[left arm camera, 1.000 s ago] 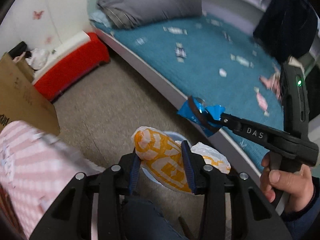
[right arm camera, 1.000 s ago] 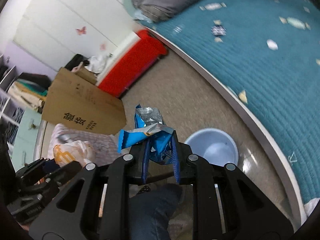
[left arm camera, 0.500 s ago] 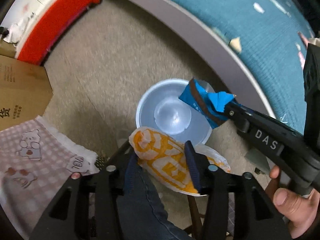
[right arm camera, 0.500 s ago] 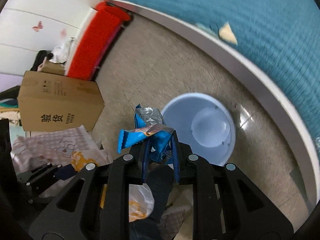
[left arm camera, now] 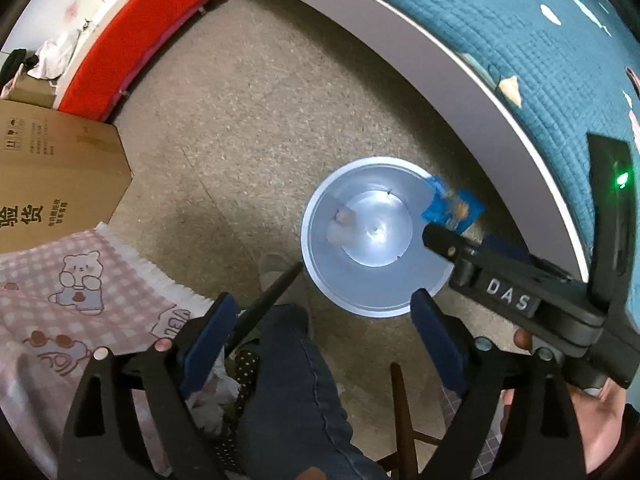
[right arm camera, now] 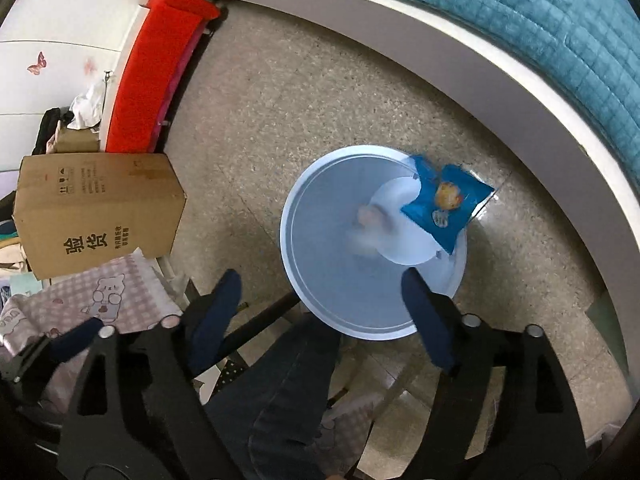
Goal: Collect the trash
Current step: 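Carry both held items over the blue bin and open both tools to drop them, then move both open tools back up to the table pile, then grasp the green plush sprout with the right tool while the left tool grasps a blue wrapper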
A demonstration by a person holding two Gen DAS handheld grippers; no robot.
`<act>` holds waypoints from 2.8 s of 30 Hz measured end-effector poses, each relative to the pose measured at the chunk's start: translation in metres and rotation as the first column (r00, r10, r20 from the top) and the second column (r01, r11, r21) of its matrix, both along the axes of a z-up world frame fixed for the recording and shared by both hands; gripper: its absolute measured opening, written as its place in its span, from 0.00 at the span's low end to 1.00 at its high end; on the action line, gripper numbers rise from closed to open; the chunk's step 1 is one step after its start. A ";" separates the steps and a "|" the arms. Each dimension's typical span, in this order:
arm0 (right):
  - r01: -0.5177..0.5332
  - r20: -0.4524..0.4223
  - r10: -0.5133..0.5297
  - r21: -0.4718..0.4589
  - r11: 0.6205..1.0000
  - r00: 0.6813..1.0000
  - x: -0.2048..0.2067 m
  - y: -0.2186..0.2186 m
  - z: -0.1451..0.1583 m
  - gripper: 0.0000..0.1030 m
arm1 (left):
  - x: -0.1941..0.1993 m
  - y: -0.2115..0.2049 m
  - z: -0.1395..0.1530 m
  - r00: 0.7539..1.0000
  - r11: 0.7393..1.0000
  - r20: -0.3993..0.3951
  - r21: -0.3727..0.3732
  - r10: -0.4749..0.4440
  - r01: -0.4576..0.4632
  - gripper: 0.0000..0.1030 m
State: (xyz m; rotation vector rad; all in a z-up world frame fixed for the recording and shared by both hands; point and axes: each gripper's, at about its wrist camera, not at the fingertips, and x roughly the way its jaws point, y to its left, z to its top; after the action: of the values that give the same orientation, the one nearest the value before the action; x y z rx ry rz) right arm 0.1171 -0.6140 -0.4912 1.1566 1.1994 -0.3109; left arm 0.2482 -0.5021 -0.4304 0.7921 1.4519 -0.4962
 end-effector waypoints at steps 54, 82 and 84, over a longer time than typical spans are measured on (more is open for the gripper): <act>-0.086 0.446 0.490 -0.669 0.739 0.749 0.011 0.272 0.433 0.94 | -0.087 0.368 0.362 0.671 0.693 0.491 -0.719 0.556 -0.047 0.87; -0.468 0.157 0.901 -0.811 0.351 0.404 0.119 0.494 0.368 0.93 | -0.023 0.578 0.253 0.569 0.704 0.460 -0.624 0.682 -0.339 0.90; -0.478 0.125 0.913 -0.820 0.315 0.387 0.125 0.504 0.362 0.90 | -0.012 0.577 0.244 0.580 0.723 0.468 -0.595 0.667 -0.351 0.90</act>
State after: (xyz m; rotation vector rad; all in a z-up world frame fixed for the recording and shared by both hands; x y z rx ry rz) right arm 0.2426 -0.1098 -0.1291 -0.1164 0.7950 0.3473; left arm 0.2361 0.0746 -0.1865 0.0829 0.7715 -0.0365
